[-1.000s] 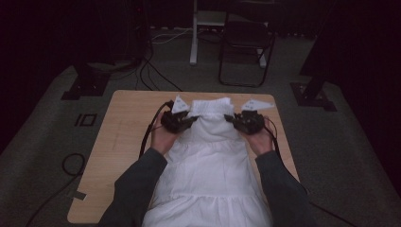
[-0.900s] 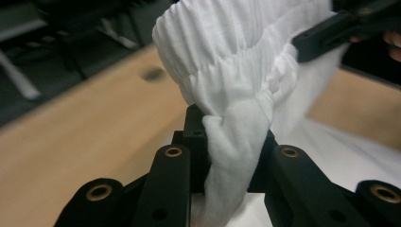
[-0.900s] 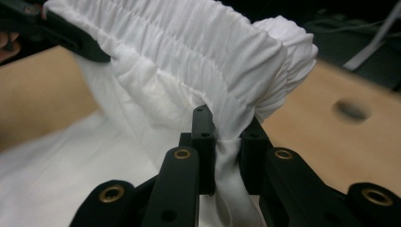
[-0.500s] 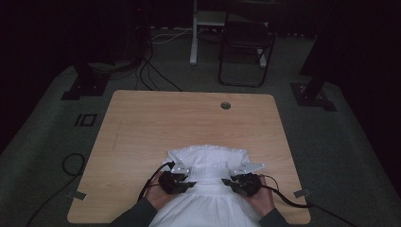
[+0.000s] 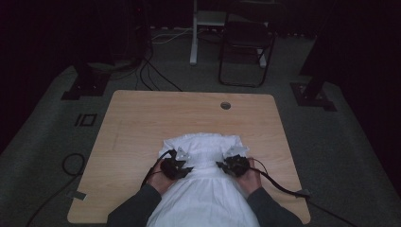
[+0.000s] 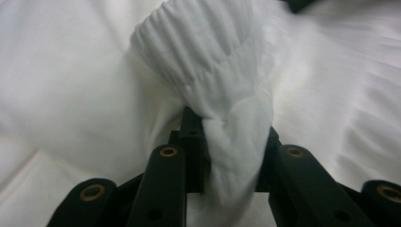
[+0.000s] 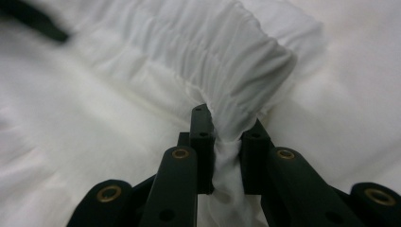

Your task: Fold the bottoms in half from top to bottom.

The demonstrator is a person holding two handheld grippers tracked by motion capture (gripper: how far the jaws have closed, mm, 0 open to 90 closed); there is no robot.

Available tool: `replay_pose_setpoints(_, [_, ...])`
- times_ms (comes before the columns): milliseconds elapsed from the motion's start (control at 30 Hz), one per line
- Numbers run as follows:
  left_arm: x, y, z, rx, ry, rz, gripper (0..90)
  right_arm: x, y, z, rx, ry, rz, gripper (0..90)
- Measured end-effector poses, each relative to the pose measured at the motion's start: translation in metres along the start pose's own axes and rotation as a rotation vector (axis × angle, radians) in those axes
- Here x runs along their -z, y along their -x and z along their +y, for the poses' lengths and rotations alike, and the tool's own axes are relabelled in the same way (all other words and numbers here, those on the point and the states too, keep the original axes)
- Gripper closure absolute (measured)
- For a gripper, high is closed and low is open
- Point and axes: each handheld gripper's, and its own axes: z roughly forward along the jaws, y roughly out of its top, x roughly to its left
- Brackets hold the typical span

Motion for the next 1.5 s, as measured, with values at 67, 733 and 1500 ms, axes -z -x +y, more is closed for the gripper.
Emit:
replay_pose_setpoints(67, [-0.007,-0.011,0.006,-0.006,-0.01,0.033,74.0,-0.01,0.014,0.01,-0.017,-0.001,0.002,79.5])
replay_pose_setpoints(733, [-0.048,-0.099,0.071,0.03,-0.053,0.225,76.3,-0.064,0.073,0.077,-0.173,-0.036,-0.135,79.7])
replay_pose_setpoints(1500, [0.078,-0.009,0.041,-0.047,0.212,0.052,77.2,0.083,0.006,0.064,-0.026,0.236,0.006,80.4])
